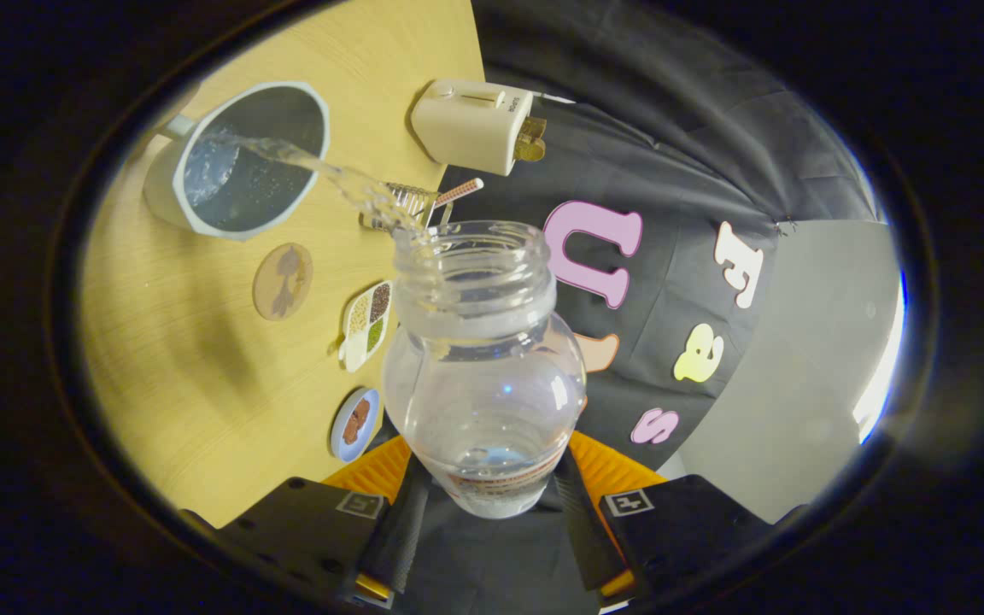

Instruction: Take the bottle from table, then pour the juice into the cup, finally place the bottle on the coaster

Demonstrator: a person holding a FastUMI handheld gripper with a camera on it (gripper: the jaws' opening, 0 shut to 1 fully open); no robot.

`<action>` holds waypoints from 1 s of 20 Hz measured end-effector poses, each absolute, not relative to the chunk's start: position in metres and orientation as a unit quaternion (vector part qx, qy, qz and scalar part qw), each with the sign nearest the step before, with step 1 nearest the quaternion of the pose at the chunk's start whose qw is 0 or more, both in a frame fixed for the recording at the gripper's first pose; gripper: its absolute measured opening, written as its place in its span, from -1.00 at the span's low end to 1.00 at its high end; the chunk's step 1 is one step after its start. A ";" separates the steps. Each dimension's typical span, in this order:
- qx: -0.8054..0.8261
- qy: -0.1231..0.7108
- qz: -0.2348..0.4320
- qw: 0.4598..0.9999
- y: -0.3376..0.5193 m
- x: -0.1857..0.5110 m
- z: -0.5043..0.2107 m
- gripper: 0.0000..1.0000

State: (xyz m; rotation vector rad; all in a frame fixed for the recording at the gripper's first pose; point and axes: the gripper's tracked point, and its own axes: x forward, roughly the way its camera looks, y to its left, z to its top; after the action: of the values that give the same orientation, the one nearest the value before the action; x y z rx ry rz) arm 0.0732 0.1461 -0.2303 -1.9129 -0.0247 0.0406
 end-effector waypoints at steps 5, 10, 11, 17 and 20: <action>-0.822 -0.009 0.011 0.570 0.144 0.077 -0.220 0.57; -0.828 -0.025 0.001 0.560 0.152 0.080 -0.209 0.57; -0.829 -0.026 0.002 0.559 0.152 0.081 -0.210 0.57; -0.839 -0.046 -0.001 0.542 0.155 0.080 -0.200 0.57; -0.844 -0.056 -0.004 0.534 0.158 0.083 -0.192 0.57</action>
State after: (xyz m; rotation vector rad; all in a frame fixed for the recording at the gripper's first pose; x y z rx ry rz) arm 0.0826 0.1577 -0.1923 -2.0101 -0.1331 -0.0103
